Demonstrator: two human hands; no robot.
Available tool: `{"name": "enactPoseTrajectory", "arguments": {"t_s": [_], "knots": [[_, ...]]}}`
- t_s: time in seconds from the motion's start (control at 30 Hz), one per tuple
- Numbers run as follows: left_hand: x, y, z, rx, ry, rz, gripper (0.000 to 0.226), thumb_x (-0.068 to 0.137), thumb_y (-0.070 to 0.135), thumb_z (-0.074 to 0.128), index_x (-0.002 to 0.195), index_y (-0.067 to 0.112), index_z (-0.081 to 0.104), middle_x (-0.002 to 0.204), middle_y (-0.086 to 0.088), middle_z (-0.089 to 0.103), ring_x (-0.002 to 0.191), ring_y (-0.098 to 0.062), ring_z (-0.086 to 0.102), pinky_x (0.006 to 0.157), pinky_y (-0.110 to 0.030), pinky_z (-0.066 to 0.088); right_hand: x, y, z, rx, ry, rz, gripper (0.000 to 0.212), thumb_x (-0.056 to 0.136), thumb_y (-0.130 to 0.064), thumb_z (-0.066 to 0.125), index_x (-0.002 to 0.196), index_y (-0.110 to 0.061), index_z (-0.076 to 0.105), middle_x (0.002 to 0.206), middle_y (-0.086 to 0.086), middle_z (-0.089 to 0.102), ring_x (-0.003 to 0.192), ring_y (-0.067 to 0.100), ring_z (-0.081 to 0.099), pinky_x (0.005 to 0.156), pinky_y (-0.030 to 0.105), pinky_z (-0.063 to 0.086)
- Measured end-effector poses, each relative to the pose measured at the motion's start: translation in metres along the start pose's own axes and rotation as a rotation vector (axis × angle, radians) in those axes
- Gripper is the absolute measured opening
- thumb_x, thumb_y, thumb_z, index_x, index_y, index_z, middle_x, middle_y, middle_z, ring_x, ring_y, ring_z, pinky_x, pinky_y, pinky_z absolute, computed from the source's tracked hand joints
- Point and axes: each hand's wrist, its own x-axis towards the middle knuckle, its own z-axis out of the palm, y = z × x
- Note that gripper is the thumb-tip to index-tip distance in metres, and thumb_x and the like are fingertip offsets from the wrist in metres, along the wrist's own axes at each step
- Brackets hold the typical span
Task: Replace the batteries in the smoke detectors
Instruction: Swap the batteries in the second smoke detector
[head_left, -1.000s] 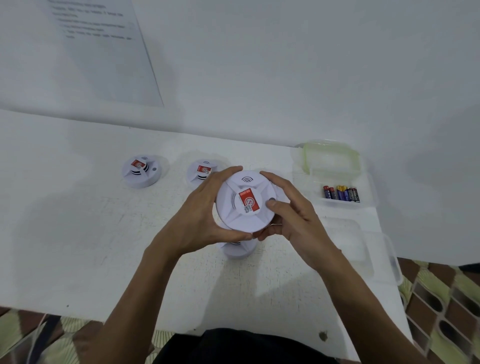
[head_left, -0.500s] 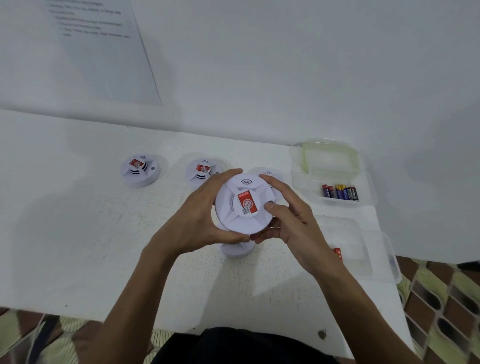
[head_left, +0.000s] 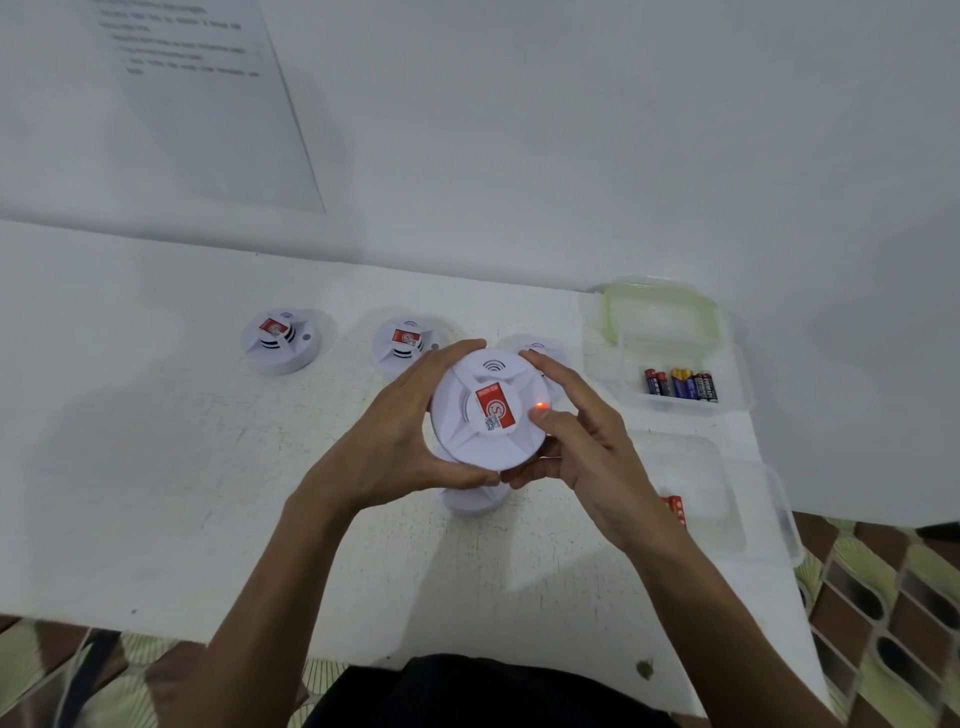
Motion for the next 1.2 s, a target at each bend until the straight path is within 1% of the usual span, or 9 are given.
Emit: {"name": "enactPoseTrajectory", "arguments": {"t_s": [0.1, 0.2, 0.3, 0.4, 0.53, 0.7, 0.87, 1.07, 1.2], "knots": [[0.000, 0.000, -0.002, 0.076, 0.017, 0.053, 0.078, 0.074, 0.057, 0.067, 0.136, 0.038, 0.023, 0.138, 0.033, 0.028, 0.124, 0.022, 0.027, 0.098, 0.002, 0.023, 0.000, 0.000, 0.000, -0.005, -0.003, -0.003, 0.041, 0.100, -0.006, 0.044, 0.131, -0.033, 0.050, 0.110, -0.028, 0.067, 0.102, 0.016, 0.068, 0.067, 0.044, 0.061], [-0.001, 0.001, -0.003, 0.120, 0.018, 0.097, 0.078, 0.073, 0.057, 0.066, 0.135, 0.039, 0.022, 0.134, 0.049, 0.026, 0.127, 0.020, 0.027, 0.098, 0.002, 0.023, 0.000, 0.001, 0.001, -0.004, 0.001, 0.003, 0.041, 0.100, -0.007, 0.045, 0.132, -0.033, 0.050, 0.111, -0.029, 0.066, 0.104, 0.016, 0.068, 0.067, 0.044, 0.061], [0.000, 0.000, -0.003, 0.099, 0.022, 0.103, 0.081, 0.073, 0.047, 0.071, 0.137, 0.037, 0.022, 0.132, 0.052, 0.024, 0.126, 0.020, 0.028, 0.097, 0.002, 0.024, 0.000, 0.002, 0.000, -0.003, -0.002, 0.004, 0.042, 0.100, -0.009, 0.046, 0.134, -0.033, 0.049, 0.114, -0.027, 0.066, 0.105, 0.018, 0.068, 0.068, 0.043, 0.061], [0.000, 0.004, -0.003, 0.093, 0.039, 0.090, 0.083, 0.068, 0.069, 0.063, 0.135, 0.042, 0.022, 0.132, 0.051, 0.026, 0.125, 0.019, 0.031, 0.096, 0.002, 0.026, 0.000, 0.002, -0.001, 0.004, -0.020, 0.018, 0.045, 0.099, -0.011, 0.049, 0.139, -0.032, 0.046, 0.118, -0.023, 0.066, 0.105, 0.020, 0.068, 0.071, 0.043, 0.061], [0.000, 0.005, -0.005, 0.100, 0.071, 0.072, 0.085, 0.064, 0.072, 0.064, 0.135, 0.046, 0.024, 0.130, 0.049, 0.032, 0.125, 0.016, 0.035, 0.095, 0.001, 0.029, -0.001, 0.003, -0.006, -0.106, -0.104, 0.025, 0.070, 0.089, -0.010, 0.068, 0.145, -0.039, 0.037, 0.127, -0.021, 0.062, 0.113, 0.014, 0.064, 0.083, 0.042, 0.059], [-0.001, 0.014, -0.004, 0.111, 0.049, 0.060, 0.078, 0.060, 0.080, 0.060, 0.126, 0.071, 0.020, 0.128, 0.053, 0.031, 0.121, 0.021, 0.035, 0.091, 0.002, 0.030, -0.004, 0.004, -0.010, -0.110, -0.197, 0.036, 0.087, 0.084, -0.003, 0.072, 0.148, -0.042, 0.027, 0.137, -0.007, 0.058, 0.117, 0.017, 0.063, 0.094, 0.037, 0.055], [-0.001, 0.012, -0.001, 0.086, 0.028, 0.074, 0.089, 0.061, 0.060, 0.075, 0.134, 0.051, 0.025, 0.128, 0.047, 0.036, 0.120, 0.017, 0.040, 0.086, 0.000, 0.036, -0.006, 0.005, -0.011, -0.143, -0.201, 0.027, 0.086, 0.086, -0.006, 0.071, 0.150, -0.039, 0.024, 0.141, -0.006, 0.054, 0.120, 0.017, 0.061, 0.097, 0.045, 0.053], [0.000, 0.006, 0.003, 0.057, 0.019, 0.036, 0.088, 0.064, 0.049, 0.079, 0.134, 0.046, 0.025, 0.125, 0.050, 0.036, 0.120, 0.017, 0.040, 0.086, 0.000, 0.037, -0.006, 0.008, -0.014, -0.157, -0.204, 0.009, 0.083, 0.087, -0.005, 0.069, 0.146, -0.044, 0.025, 0.139, -0.012, 0.056, 0.119, 0.015, 0.061, 0.092, 0.035, 0.056], [0.002, 0.003, 0.004, 0.062, 0.016, 0.023, 0.090, 0.063, 0.038, 0.079, 0.134, 0.045, 0.025, 0.124, 0.051, 0.036, 0.120, 0.016, 0.040, 0.087, -0.002, 0.039, -0.006, 0.009, -0.016, -0.180, -0.201, 0.013, 0.084, 0.088, -0.006, 0.069, 0.148, -0.043, 0.023, 0.135, -0.013, 0.059, 0.114, 0.019, 0.064, 0.090, 0.038, 0.057]]}}
